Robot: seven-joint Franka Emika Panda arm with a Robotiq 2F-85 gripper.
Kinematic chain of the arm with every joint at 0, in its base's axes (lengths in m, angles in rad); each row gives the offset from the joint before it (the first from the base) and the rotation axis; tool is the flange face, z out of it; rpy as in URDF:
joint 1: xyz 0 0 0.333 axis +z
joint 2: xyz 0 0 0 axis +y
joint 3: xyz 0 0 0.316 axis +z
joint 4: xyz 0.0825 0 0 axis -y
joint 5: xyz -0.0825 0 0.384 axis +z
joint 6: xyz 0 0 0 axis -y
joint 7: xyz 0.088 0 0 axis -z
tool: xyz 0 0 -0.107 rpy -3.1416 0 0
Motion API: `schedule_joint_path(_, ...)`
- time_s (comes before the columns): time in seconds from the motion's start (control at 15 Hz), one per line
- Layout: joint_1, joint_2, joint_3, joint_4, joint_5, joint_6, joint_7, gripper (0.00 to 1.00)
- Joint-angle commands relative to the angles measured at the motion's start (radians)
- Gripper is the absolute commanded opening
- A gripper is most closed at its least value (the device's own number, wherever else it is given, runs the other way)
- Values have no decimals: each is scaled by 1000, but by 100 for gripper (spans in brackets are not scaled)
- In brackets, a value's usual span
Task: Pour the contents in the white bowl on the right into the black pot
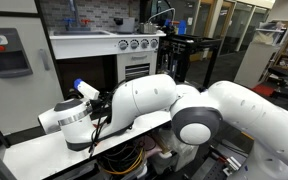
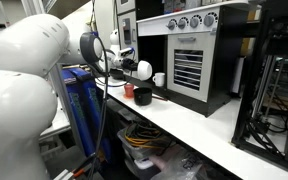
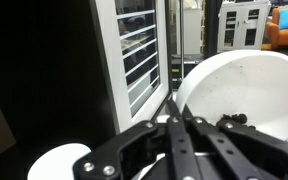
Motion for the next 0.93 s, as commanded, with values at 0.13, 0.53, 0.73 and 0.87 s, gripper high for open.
schedule_joint_path(0.13,13,34,-18,38,-32,-19,-85,1)
schedule_joint_path(0.53,20,45,-21,47,-63,-19,-146,1)
schedule_joint_path(0.73,25,54,-22,61,-82,-16,-122,1)
schedule_joint_path(0.87,28,59,-20,71,-84,-25,-104,1)
